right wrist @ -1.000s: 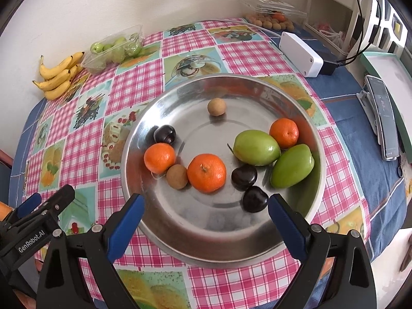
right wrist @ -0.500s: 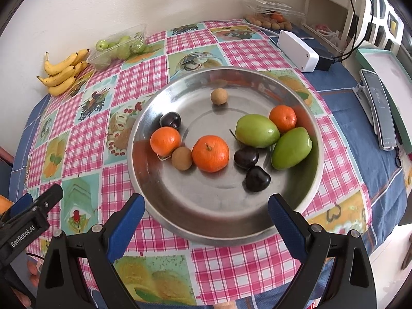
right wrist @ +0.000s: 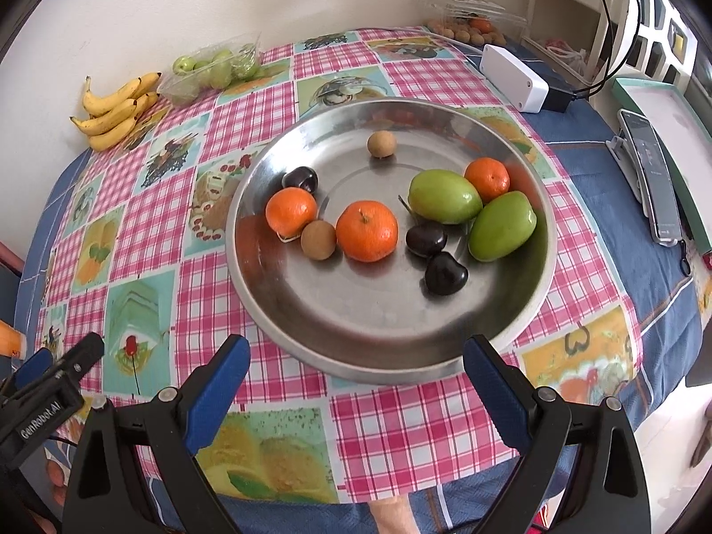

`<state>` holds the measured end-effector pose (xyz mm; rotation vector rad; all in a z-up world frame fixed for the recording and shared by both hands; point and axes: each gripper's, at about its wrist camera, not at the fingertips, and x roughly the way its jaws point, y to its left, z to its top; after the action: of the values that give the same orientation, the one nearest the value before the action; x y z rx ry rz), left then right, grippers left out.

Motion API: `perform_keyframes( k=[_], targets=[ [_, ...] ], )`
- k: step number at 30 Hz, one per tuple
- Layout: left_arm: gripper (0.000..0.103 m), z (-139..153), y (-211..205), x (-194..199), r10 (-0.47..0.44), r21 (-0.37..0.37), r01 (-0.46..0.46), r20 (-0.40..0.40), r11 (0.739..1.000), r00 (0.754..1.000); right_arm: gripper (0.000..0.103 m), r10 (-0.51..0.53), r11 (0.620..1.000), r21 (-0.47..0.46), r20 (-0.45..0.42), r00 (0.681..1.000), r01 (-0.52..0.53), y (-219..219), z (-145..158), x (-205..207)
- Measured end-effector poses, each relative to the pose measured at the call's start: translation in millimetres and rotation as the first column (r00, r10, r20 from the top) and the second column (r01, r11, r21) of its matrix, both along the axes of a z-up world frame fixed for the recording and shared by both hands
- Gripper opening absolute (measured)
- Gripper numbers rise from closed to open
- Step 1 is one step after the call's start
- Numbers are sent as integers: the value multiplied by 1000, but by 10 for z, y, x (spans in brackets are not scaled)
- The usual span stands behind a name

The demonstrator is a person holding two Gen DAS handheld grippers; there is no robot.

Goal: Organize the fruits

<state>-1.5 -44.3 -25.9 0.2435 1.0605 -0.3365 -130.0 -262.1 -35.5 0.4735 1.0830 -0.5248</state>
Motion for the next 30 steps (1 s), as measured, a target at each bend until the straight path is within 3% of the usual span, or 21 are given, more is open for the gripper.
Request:
perform_keyframes(
  k=[30],
  targets=[
    [103,125,93,-97,5,-15,-4,45,1000,999,97,20,999,-34,27,999,-19,34,125,-105]
  ],
)
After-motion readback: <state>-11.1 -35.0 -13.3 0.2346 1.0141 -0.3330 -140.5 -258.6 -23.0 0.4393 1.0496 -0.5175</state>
